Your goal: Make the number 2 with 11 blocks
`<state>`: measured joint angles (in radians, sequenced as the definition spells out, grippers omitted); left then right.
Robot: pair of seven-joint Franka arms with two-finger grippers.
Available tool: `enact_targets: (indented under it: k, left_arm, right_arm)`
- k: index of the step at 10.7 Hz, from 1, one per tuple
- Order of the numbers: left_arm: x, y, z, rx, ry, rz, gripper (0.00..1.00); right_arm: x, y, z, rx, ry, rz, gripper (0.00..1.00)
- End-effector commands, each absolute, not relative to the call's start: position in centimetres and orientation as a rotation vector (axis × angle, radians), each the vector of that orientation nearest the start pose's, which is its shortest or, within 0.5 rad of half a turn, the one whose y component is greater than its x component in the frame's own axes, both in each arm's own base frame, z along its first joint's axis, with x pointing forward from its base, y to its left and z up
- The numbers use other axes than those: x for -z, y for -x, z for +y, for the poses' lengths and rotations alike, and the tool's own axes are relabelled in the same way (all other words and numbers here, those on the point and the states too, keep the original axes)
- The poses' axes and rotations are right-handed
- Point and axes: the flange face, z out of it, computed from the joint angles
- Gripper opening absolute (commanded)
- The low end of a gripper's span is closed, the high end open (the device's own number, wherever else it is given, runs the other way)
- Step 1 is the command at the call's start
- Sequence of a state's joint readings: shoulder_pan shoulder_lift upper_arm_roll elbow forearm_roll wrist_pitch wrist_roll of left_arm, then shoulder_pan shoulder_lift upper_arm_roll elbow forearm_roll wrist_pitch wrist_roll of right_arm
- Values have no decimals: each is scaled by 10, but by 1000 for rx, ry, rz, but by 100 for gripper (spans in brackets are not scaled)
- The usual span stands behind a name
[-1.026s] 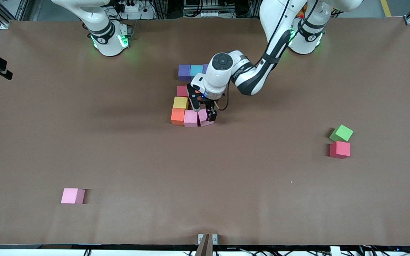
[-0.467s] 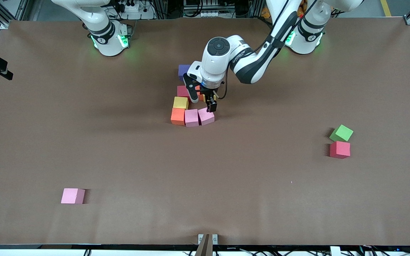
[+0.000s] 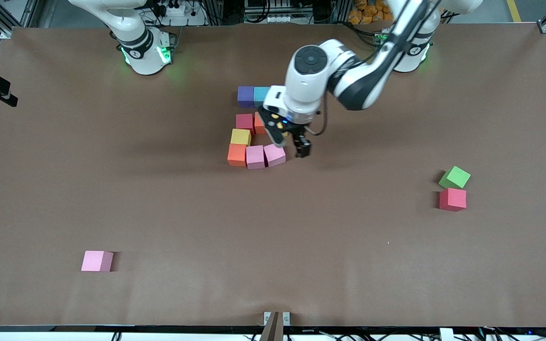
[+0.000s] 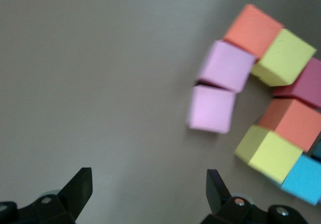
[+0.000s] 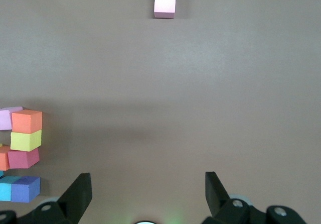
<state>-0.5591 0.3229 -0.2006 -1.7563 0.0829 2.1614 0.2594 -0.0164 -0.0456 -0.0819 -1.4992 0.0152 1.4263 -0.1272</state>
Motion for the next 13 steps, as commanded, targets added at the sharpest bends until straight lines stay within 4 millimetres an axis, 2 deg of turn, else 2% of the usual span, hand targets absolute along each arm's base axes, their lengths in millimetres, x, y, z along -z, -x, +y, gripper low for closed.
enact_targets:
  k: [1, 2, 3, 5, 6, 7, 8, 9, 10, 11, 13]
  left_arm:
    - [-462, -527, -393, 62, 2810, 1413, 100]
    - [-483, -543, -367, 33, 2833, 1334, 100]
    - [-504, -565, -332, 48, 2877, 1217, 100]
    - [-526, -601, -262, 89, 2986, 1032, 100]
    - [-547, -606, -235, 137, 3057, 953, 100]
    - [-559, -609, -212, 147, 3105, 887, 100]
    - [-562, -610, -186, 100, 3126, 823, 100]
    - [-567, -608, -172, 50, 3129, 793, 100]
    - [-583, -606, -153, 63, 3139, 750, 100]
    - [-600, -601, -138, 92, 3149, 686, 100]
    - [-629, -585, -122, 121, 3146, 511, 100]
  right_arm:
    - [-673, -527, -51, -33, 3108, -30, 100]
    - [-673, -527, -51, -33, 3108, -28, 100]
    - [-673, -527, -51, -33, 3108, -25, 100]
    - [-673, -527, -50, -31, 3098, -16, 100]
    - [-673, -527, -51, -29, 3085, -11, 100]
    - [-673, -527, -51, -29, 3084, -12, 100]
    - [-673, -527, -51, -31, 3085, -11, 100]
    - [-673, -527, -51, -29, 3085, -14, 100]
    - [-673, -529, -49, -20, 3089, -20, 100]
    - [-673, -529, -49, -11, 3090, -20, 100]
    - [-667, -534, -46, -26, 3082, -27, 100]
